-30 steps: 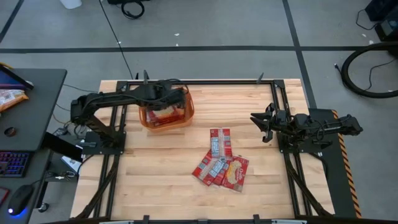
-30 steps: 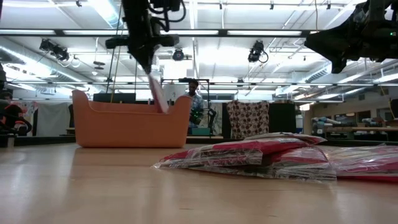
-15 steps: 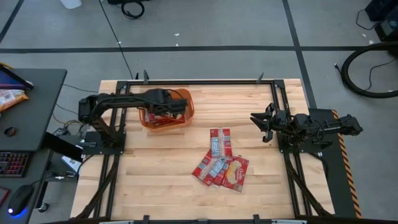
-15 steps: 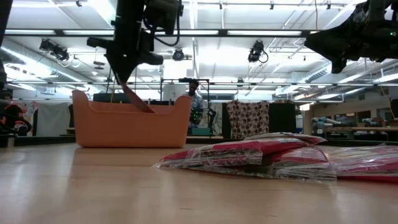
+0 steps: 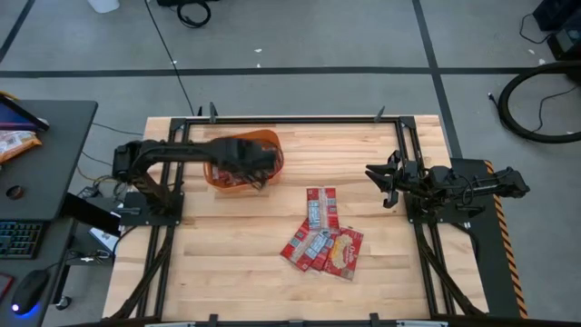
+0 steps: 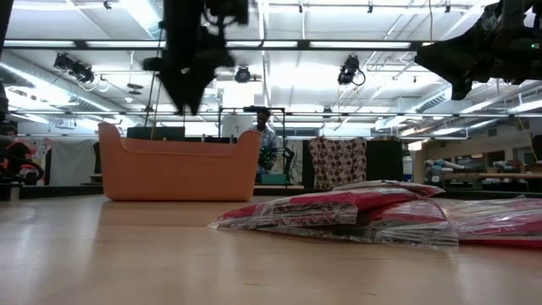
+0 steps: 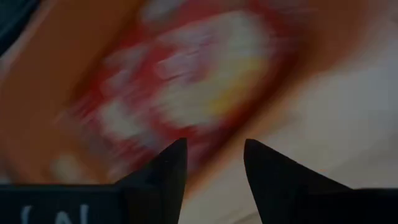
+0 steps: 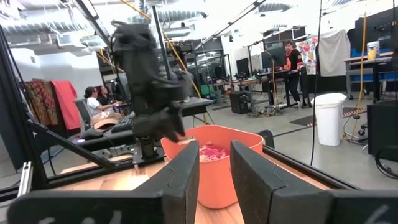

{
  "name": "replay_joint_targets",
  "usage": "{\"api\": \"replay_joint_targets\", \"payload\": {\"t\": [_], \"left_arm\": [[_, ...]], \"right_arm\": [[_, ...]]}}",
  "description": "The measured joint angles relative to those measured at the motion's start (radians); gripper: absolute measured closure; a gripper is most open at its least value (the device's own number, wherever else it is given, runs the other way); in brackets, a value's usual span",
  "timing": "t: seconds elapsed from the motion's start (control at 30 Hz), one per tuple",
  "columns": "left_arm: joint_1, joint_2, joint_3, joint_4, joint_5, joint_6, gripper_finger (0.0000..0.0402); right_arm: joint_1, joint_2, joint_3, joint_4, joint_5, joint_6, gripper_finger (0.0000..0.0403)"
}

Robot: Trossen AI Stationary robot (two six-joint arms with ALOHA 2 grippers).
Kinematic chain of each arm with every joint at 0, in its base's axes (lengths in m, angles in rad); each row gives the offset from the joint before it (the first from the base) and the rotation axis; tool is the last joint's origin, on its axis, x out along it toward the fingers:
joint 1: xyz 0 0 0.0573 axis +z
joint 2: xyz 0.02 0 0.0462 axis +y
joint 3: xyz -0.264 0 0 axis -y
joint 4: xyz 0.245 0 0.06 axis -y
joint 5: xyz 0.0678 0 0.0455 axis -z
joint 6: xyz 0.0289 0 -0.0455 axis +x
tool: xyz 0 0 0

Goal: Sort popcorn bags into baskets
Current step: Put the red popcorn bag into the orange container

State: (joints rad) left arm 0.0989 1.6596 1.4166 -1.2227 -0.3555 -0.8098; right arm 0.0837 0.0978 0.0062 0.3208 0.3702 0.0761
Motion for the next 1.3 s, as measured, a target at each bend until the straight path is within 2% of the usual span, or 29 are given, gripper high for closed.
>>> {"api": "replay_joint_targets", "payload": {"t": [0.13,0.33,0.43,0.63,0.8,0.87,0.97,1.13,1.3], "left_arm": [[-0.116,0.008,0.000,0.164,-0.049,0.139,0.0248],[-0.219,0.033,-0.001,0.262,-0.056,0.092,0.0251],[-0.269,0.083,0.000,0.370,-0.056,0.111,0.0251],[-0.341,0.221,0.000,0.520,0.032,0.115,0.0251],[-0.384,0.327,0.023,0.747,0.099,0.070,0.0251],[-0.399,0.377,0.091,0.743,0.097,0.065,0.0251],[-0.413,0.455,0.232,0.653,0.073,0.072,0.0251],[-0.417,0.579,0.447,0.473,-0.051,0.116,0.0250],[-0.417,0.638,0.526,0.472,-0.146,0.242,0.0234]], "right_arm": [[0.000,0.000,0.000,-0.001,0.000,0.000,0.0307],[0.000,0.000,0.000,-0.001,0.000,0.000,0.0307],[0.000,0.000,0.000,-0.001,0.000,0.000,0.0307],[0.000,0.000,0.000,-0.002,0.003,0.000,0.0307],[0.000,0.000,0.000,-0.001,0.003,0.000,0.0307],[0.000,0.000,0.000,0.002,0.003,0.000,0.0307],[0.000,0.000,0.000,0.000,0.003,0.000,0.0307],[0.000,0.000,0.000,-0.001,0.002,0.000,0.0307],[0.000,0.000,0.000,-0.001,0.002,0.000,0.0307]]}}
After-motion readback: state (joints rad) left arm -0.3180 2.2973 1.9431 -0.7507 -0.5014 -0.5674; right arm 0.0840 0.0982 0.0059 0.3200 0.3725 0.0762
